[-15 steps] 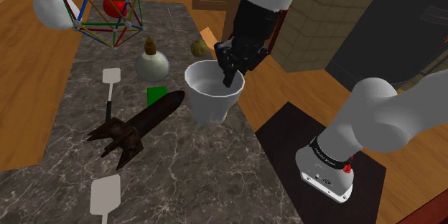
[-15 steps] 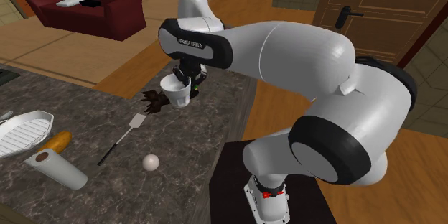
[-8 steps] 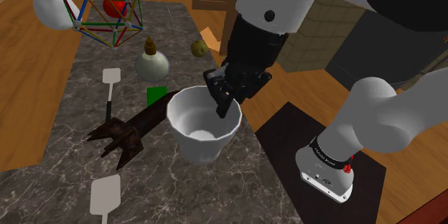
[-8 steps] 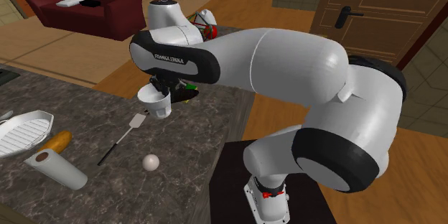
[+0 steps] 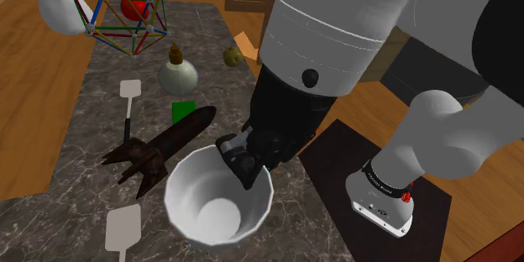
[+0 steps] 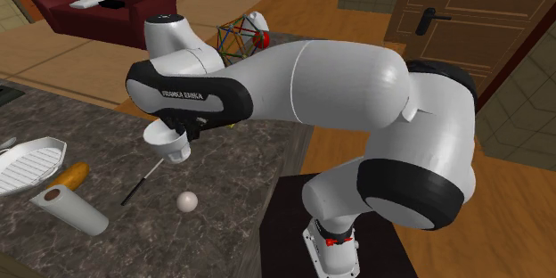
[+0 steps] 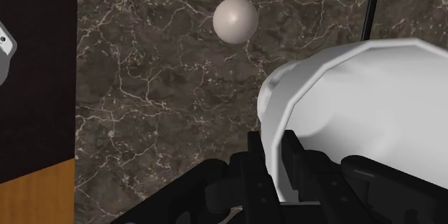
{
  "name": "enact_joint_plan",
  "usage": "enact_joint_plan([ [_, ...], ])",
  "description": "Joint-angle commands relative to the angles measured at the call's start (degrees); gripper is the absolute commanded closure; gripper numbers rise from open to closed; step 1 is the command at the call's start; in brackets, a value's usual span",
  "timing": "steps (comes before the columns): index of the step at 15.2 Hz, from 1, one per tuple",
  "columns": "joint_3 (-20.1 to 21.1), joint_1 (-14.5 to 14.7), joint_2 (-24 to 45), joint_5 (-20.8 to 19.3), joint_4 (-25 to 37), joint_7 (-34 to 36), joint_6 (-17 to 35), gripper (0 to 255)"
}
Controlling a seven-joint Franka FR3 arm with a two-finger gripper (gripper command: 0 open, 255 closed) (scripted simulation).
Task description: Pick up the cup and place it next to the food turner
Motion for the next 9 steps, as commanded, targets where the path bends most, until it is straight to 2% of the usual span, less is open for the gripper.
enact_joint_plan([
  [1, 0.61, 0.10, 0.23, 0.27, -1.08, 0.14, 1.44, 255],
  [9, 2.63, 0.22, 1.69, 1.24, -6.01, -0.40, 7.83, 255],
])
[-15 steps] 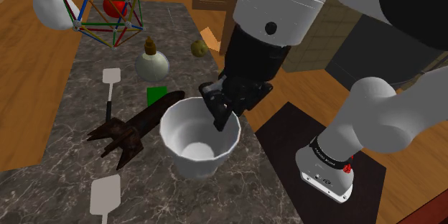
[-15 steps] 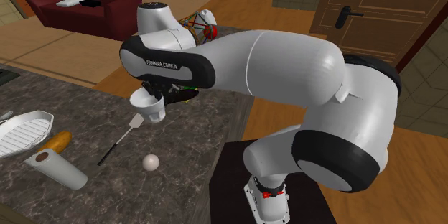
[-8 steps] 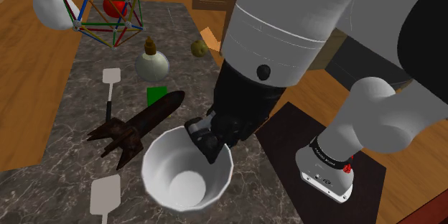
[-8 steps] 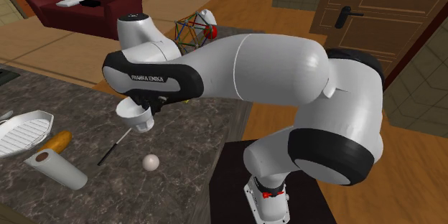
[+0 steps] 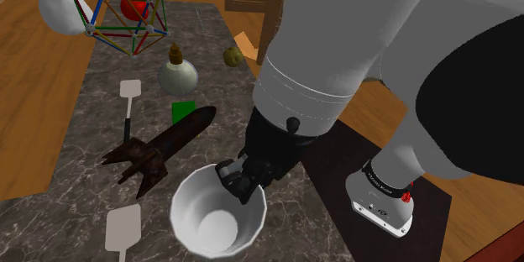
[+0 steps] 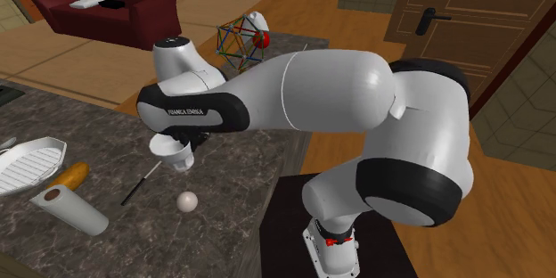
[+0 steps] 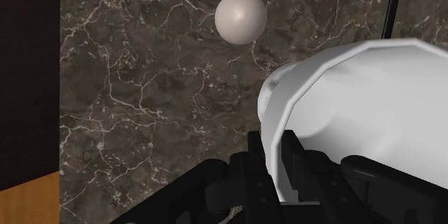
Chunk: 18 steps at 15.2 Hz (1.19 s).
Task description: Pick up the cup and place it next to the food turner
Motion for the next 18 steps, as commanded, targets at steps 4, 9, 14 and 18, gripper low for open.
enact_joint_plan([
  [4, 1.54, -0.11, 1.53, 0.46, -2.81, -0.20, 4.40, 255],
  [9, 3.12, -0.34, 3.40, 0.75, -5.33, -0.30, 8.74, 255],
  [14, 4.89, -0.81, 5.78, 0.75, -7.57, -0.21, 13.29, 255],
  [18, 6.43, -1.39, 8.10, 0.42, -9.16, 0.07, 17.09, 255],
])
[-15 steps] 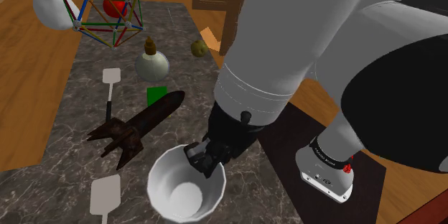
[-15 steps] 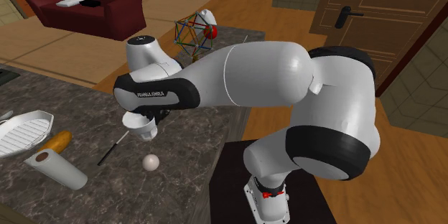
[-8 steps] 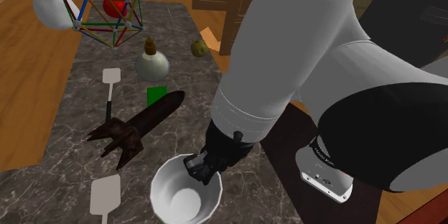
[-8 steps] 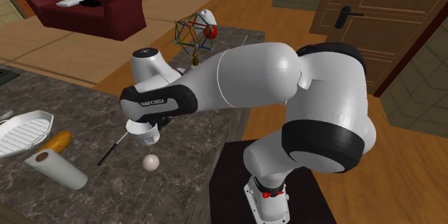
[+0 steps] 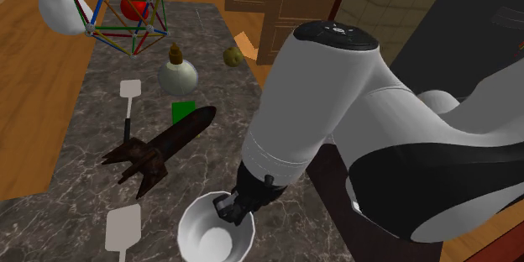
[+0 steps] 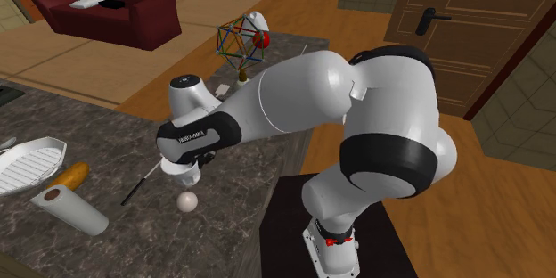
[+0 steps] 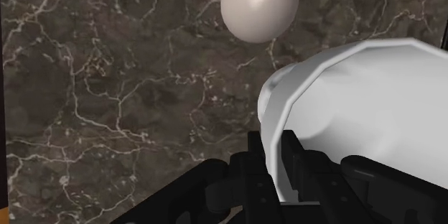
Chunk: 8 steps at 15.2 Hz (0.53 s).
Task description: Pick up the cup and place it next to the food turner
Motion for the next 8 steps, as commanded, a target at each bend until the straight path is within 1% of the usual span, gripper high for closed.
enact_joint_plan([
  [1, 0.76, -0.27, 1.19, -0.12, -1.04, 0.04, 2.21, 255],
  [2, 1.30, -0.54, 2.07, -0.35, -1.51, 0.21, 3.50, 255],
  [8, 1.30, -0.53, 2.07, -0.36, -1.51, 0.21, 3.50, 255],
])
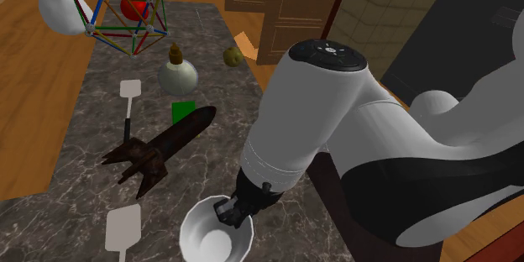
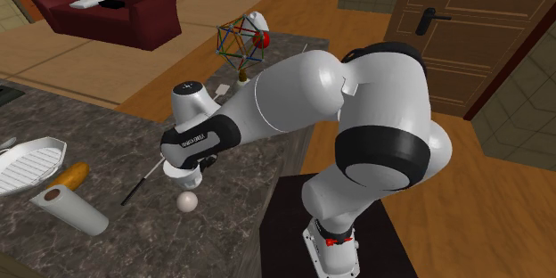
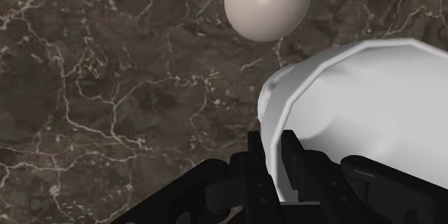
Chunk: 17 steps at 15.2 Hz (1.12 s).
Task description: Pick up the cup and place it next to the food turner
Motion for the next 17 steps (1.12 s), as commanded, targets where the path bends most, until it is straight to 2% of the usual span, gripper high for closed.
enact_joint_plan([
  [1, 0.00, 0.00, 0.00, 0.00, 0.01, 0.00, 0.03, 255],
  [2, 0.00, 0.00, 0.00, 0.00, 0.01, 0.00, 0.03, 255],
  [3, 0.00, 0.00, -0.01, 0.00, 0.01, 0.01, 0.02, 0],
  [8, 0.00, 0.01, -0.01, 0.01, 0.00, 0.00, 0.02, 0],
  [12, -4.56, 1.99, -6.87, 1.67, 2.51, -1.70, -9.25, 0],
  [17, -4.58, 2.01, -6.86, 1.66, 2.50, -1.69, -9.24, 0],
])
